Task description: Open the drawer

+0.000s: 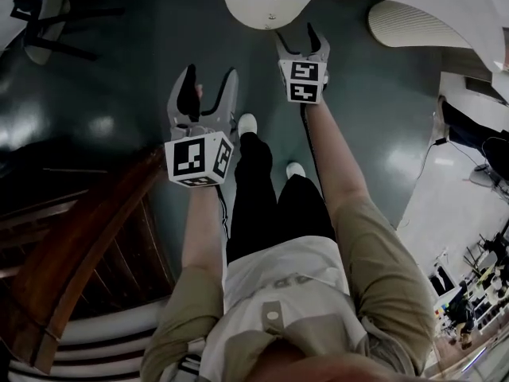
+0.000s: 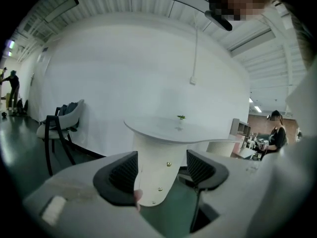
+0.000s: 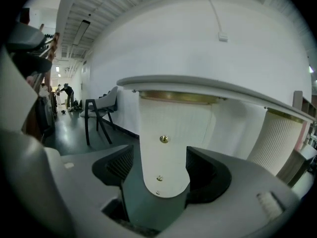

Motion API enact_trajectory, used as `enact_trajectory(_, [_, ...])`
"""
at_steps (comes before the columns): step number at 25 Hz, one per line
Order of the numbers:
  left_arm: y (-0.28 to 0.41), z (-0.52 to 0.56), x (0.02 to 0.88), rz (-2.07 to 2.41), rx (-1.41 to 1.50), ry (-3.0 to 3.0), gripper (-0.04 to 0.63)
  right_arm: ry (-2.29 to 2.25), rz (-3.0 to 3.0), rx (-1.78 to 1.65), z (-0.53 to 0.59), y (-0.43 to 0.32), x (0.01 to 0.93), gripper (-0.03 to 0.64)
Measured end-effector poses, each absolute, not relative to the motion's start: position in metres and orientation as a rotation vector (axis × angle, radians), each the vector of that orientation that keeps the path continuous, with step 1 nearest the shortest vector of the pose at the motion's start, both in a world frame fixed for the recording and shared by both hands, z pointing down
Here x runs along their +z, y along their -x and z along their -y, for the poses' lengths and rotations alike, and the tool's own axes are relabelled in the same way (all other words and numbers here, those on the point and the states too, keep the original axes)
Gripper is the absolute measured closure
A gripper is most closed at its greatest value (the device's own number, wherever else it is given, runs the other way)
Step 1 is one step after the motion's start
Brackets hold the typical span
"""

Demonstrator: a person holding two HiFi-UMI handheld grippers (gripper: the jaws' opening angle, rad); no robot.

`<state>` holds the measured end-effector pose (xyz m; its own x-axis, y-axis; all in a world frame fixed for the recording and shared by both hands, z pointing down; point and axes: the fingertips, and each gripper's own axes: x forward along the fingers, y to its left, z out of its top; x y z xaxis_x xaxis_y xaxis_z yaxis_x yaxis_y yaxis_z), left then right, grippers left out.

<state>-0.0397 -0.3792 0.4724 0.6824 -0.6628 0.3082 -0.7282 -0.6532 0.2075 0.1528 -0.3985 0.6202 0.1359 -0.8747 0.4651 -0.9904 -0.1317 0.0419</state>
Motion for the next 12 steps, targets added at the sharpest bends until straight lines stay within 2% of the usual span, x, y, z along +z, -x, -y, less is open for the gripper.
enact_trajectory(12, [0.029,0.387,0.556,1.091,0.251,-2.526,0.273,-2.115,1.779,0.573,0.441,-0.173,0.736,0.288])
